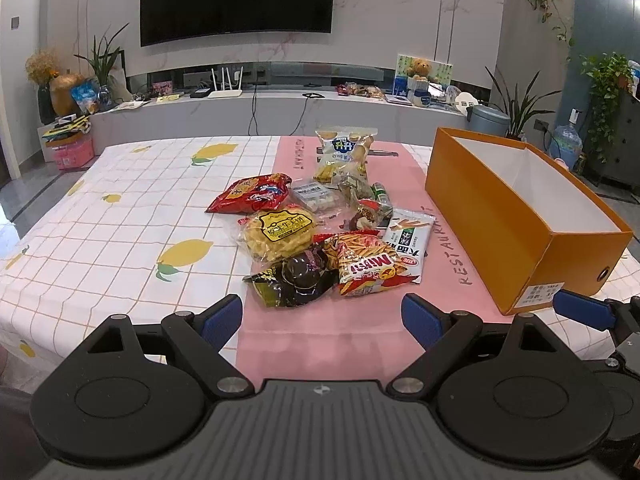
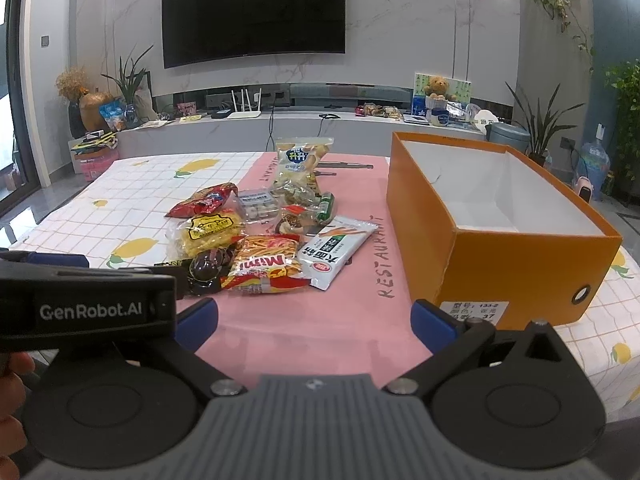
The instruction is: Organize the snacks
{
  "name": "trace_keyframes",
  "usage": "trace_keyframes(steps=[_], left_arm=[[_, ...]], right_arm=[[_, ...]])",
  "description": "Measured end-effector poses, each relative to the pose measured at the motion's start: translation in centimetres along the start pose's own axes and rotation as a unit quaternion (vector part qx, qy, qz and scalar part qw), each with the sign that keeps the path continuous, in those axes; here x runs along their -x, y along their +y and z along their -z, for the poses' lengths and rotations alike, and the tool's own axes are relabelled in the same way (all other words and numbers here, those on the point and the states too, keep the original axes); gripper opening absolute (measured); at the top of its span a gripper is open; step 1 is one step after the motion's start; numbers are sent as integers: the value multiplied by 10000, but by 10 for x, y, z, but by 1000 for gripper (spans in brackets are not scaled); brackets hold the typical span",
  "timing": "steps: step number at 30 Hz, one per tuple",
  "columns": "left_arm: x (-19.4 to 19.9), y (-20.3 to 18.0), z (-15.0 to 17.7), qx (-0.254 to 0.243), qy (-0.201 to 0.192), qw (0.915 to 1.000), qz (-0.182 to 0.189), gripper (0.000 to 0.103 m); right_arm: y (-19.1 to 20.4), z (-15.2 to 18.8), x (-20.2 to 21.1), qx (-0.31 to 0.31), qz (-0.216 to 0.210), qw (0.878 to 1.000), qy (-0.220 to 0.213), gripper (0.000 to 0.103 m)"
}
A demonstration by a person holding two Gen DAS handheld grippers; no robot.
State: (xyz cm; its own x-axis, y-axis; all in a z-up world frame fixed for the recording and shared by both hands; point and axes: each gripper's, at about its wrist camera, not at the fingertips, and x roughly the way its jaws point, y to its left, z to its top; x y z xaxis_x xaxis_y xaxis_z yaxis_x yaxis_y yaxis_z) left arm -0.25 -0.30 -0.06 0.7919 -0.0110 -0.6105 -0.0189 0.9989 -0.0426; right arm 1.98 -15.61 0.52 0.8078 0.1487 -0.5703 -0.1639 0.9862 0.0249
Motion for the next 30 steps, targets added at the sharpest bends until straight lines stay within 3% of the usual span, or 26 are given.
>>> trace_keyframes(steps=[30], left_arm=[[-3,0,2,-17,36,10000,6,103]], right_arm=[[2,0,-4,48,94,9999,56,100]])
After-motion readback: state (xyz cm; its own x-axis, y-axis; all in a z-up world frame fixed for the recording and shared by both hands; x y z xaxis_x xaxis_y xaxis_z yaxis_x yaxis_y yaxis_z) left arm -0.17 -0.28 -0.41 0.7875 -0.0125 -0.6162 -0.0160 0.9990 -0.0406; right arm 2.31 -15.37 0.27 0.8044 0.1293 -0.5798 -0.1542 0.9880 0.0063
